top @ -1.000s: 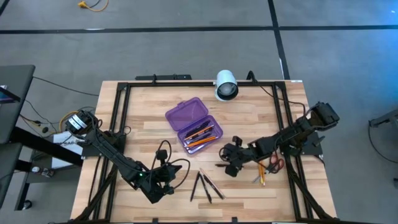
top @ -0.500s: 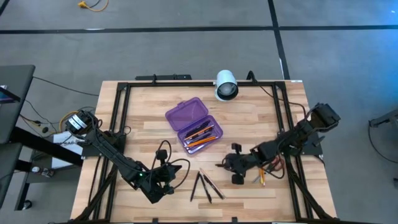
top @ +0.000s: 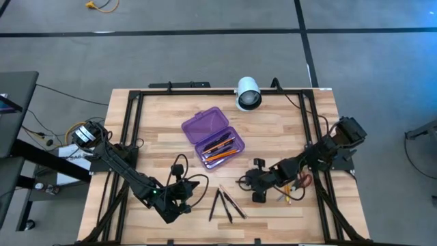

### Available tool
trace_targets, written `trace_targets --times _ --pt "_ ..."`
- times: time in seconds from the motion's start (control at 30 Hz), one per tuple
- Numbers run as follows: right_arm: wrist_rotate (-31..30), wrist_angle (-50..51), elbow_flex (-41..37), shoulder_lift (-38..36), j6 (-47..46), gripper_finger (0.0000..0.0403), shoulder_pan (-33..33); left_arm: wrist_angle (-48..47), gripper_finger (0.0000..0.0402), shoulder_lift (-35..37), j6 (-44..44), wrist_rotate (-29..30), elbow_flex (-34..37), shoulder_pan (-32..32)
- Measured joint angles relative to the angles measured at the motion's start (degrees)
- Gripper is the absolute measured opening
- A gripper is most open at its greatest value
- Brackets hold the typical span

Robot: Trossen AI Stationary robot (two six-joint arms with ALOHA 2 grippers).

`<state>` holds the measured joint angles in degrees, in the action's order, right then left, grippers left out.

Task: Pick & place school supplies into a supply box
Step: Put the black pen into the purple supply box

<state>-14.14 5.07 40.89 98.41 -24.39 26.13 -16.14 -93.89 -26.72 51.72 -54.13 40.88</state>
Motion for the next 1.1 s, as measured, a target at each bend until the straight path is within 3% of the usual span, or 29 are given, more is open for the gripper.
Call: trace_targets --times 0.23,0.47,0.87,1.1 --pt "-0.32 7.22 2.98 -0.24 0.03 0.0104 -0.39 0.02 0.0 0.0 0.0 -0.04 0.0 -0.02" --pt "3.26 13.16 3.51 -0.47 -4.36 0.0067 -1.6 0.0 0.0 0.0 0.0 -0.35 0.0 0.0" --pt "5.65 13.7 3.52 -0.57 -4.96 0.0023 -3.02 0.0 0.0 0.0 -0.02 -0.35 0.0 -0.02" --pt "5.4 15.04 4.57 -0.45 -0.63 0.0007 -2.99 0.02 0.0 0.0 -0.02 -0.35 0.0 0.0"
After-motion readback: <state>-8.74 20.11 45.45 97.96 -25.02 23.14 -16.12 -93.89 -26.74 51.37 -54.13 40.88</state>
